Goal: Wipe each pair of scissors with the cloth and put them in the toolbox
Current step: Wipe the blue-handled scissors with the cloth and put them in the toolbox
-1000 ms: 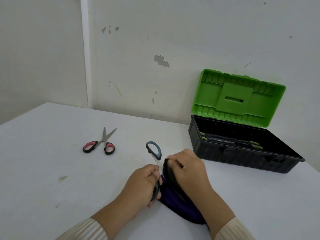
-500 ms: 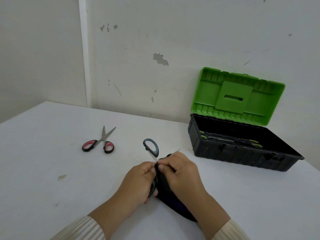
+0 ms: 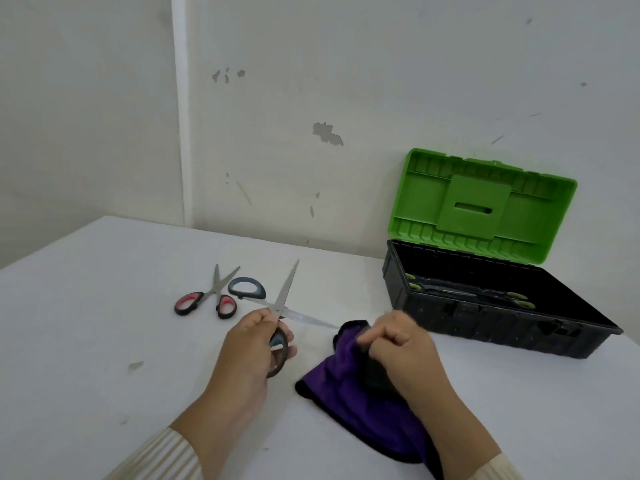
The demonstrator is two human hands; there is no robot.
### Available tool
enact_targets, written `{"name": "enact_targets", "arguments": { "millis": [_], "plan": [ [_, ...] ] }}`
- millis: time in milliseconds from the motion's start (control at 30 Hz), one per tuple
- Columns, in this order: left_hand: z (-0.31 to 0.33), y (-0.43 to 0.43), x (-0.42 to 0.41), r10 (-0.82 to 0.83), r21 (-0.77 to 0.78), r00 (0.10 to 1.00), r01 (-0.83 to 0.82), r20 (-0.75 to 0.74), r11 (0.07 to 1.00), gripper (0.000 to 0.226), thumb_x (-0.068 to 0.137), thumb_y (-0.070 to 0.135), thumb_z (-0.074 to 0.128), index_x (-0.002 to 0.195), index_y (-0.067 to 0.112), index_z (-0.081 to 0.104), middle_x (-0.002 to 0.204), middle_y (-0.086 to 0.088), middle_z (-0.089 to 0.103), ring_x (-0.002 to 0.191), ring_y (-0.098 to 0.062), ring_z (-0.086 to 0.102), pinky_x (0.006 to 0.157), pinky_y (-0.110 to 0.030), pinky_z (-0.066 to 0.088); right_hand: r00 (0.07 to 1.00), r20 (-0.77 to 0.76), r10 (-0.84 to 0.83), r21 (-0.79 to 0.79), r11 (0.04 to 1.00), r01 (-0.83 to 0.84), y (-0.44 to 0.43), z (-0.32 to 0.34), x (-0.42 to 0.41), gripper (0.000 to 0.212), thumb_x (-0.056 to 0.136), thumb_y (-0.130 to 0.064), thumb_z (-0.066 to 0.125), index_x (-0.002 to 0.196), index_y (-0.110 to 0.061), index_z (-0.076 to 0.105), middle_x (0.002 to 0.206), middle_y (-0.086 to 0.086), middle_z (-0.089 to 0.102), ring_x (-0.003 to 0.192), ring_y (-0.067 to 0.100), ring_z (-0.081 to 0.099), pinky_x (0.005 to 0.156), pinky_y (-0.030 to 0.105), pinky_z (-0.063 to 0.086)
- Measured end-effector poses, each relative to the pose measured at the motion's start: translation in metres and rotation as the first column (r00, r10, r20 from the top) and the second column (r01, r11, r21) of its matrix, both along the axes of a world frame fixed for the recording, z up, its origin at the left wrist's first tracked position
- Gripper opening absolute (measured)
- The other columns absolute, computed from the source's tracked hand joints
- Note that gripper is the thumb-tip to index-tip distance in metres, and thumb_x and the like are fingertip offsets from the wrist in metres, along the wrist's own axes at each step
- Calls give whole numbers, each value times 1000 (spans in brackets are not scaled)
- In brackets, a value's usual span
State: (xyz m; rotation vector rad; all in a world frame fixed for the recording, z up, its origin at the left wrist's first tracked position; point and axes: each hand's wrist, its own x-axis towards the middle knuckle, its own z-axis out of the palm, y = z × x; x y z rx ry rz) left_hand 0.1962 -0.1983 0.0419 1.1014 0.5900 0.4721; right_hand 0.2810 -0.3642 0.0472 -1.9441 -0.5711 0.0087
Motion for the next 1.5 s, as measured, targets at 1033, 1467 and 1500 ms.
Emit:
{"name": "enact_targets", "arguments": {
  "millis": [1033, 1467, 1500],
  "plan": [
    [-7, -14, -6, -387, 95, 922, 384, 24, 919, 20, 89, 3, 60, 97, 18, 72, 80, -3, 77, 77, -12, 74, 63, -21, 57, 924, -372, 89, 159, 987, -31, 15, 7, -20, 14, 88, -12, 58, 87, -15, 72, 60, 4, 61, 47, 10, 51, 45, 23, 46],
    [-19, -31, -9, -409, 535, 911, 375, -61, 757, 32, 84, 11, 68, 108, 32, 71, 89, 7, 75, 87, -9, 70, 82, -24, 56, 987, 35, -158, -12, 987, 158, 13, 7, -12, 24, 84, -34, 61, 67, -17, 63, 63, -7, 59, 62, 10, 53, 58, 23, 40],
    [-18, -34, -10, -414, 560, 908, 375, -61, 739, 33, 84, 12, 68, 109, 34, 70, 91, 9, 76, 89, -5, 70, 84, -22, 55, 986, 12, -164, -1, 986, 164, 10, 8, -11, 29, 84, -33, 62, 63, -13, 61, 56, -4, 55, 56, 13, 50, 54, 30, 41]
  ]
}}
